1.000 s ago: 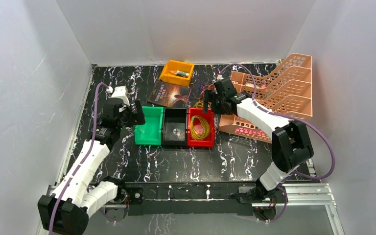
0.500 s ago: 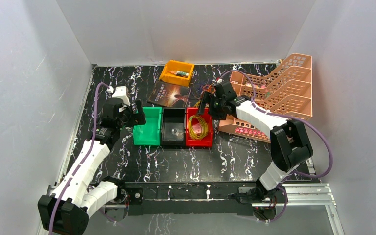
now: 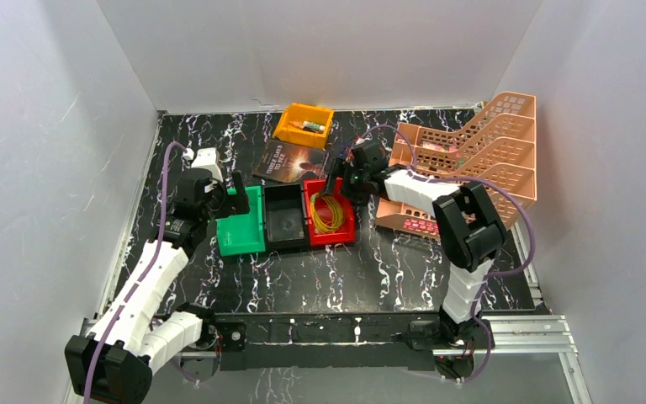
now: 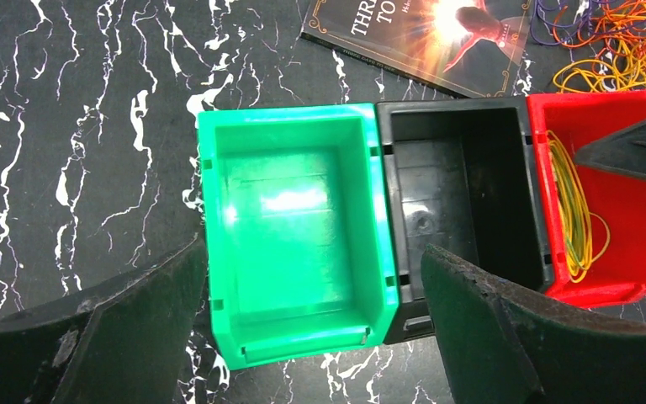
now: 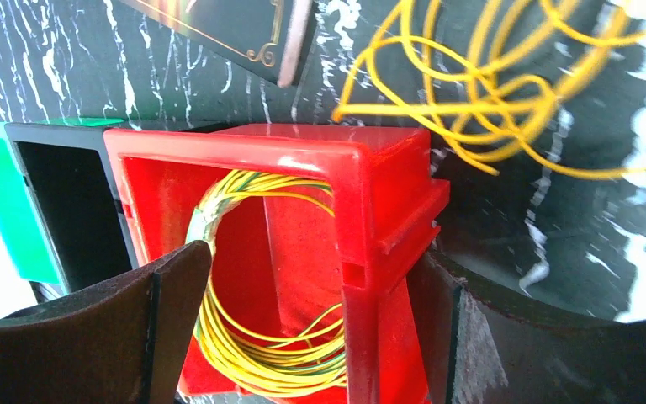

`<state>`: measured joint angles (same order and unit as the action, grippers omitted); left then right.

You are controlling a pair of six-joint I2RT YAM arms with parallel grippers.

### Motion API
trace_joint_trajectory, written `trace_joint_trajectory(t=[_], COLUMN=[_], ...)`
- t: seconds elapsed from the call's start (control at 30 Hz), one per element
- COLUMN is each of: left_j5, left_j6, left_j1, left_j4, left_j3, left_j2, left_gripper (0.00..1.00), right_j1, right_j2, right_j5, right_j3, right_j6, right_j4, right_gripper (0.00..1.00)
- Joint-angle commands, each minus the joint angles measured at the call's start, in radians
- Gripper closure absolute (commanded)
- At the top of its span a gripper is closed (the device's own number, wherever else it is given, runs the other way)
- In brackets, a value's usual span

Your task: Untangle the cables

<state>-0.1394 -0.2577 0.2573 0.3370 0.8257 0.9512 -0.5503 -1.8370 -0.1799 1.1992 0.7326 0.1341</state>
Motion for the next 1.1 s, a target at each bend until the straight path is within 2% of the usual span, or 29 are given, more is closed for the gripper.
trace_joint_trajectory(t=[0.0, 0.23, 0.37, 0.53, 0.8, 0.9, 1.07], left_j5=[-0.021, -0.037, -0.060, -0.094, -0.226, -0.218, -0.125], left_j6=[0.008, 0.006, -0.005, -0.030, -0.147, -0.147, -0.193], left_j1=[0.000, 0.000, 0.000, 0.000, 0.002, 0.001, 0.001], left_j4=[-0.002, 0.006, 0.015, 0.034, 0.195, 0.241, 0.301], left_j3=[0.001, 0.005, 0.002, 0.013, 0.081, 0.110, 0.135], left_j2=[-0.014, -0.008, -0.023, -0.042, -0.138, -0.170, -0.218], left_gripper=[0.02, 0.02, 0.02, 0.02, 0.02, 0.02, 0.02], right_j1=[-0.044, -0.068, -0.068, -0.067, -0.058, -0.042, -0.012], right_j2=[-0.055, -0.120, -0.038, 0.086, 0.222, 0.233, 0.250], right_j5=[-0.029, 0.039, 0.168, 0.258, 0.392, 0.434, 0.446], right_j3=[0.100, 0.211, 0.145, 0.058, -0.004, 0.001, 0.000], right_j6=[0.001, -0.078, -0.150, -0.240, -0.305, -0.319, -0.329], right_j4=[-0.092, -0.054, -0.033, -0.020, -0.005, 0.001, 0.006], right_gripper=[0.07, 0.05, 0.04, 0.03, 0.02, 0.02, 0.02])
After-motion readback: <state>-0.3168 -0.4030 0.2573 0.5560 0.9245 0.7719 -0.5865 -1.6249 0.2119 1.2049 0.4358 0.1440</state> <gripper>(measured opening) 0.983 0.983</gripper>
